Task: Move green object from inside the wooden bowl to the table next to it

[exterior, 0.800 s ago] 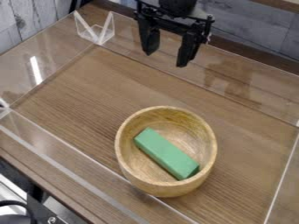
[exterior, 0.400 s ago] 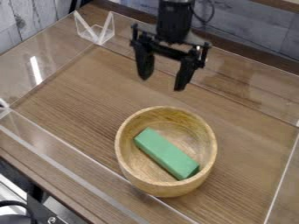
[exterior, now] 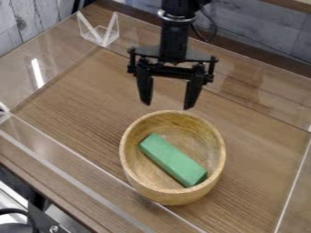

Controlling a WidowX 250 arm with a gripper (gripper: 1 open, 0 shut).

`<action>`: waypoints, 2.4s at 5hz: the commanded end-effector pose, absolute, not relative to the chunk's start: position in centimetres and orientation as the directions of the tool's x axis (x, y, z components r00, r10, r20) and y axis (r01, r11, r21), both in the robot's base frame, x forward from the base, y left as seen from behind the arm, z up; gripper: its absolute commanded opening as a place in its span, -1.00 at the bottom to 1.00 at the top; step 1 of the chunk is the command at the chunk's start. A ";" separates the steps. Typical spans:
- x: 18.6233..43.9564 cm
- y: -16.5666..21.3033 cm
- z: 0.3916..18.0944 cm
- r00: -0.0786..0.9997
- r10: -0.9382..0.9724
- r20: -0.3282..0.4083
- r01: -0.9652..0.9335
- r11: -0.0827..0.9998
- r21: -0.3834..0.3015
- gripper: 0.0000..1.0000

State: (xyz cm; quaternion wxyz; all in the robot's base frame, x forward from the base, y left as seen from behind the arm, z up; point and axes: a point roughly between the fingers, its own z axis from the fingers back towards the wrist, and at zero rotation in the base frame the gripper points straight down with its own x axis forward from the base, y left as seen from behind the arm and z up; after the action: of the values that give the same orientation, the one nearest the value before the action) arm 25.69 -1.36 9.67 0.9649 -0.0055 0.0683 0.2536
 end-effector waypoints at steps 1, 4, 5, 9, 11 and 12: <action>24.5 -1.6 10.7 0.714 0.695 -0.080 -0.698 0.715 -0.016 1.00; 23.1 -3.5 9.4 0.330 0.938 -0.106 -0.944 0.325 -0.059 1.00; 22.5 -3.5 8.8 0.271 0.957 -0.105 -0.962 0.266 -0.066 1.00; 25.5 -4.0 6.2 0.181 0.981 -0.075 -0.976 0.170 -0.134 1.00; 26.0 -3.8 5.5 0.206 0.976 -0.065 -0.971 0.195 -0.142 1.00; 25.6 -4.1 4.7 0.162 0.985 -0.060 -0.978 0.152 -0.142 1.00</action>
State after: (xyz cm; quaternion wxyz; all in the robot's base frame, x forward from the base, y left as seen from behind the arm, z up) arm 25.19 -4.06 4.45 0.7583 -0.0668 -0.0142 0.6483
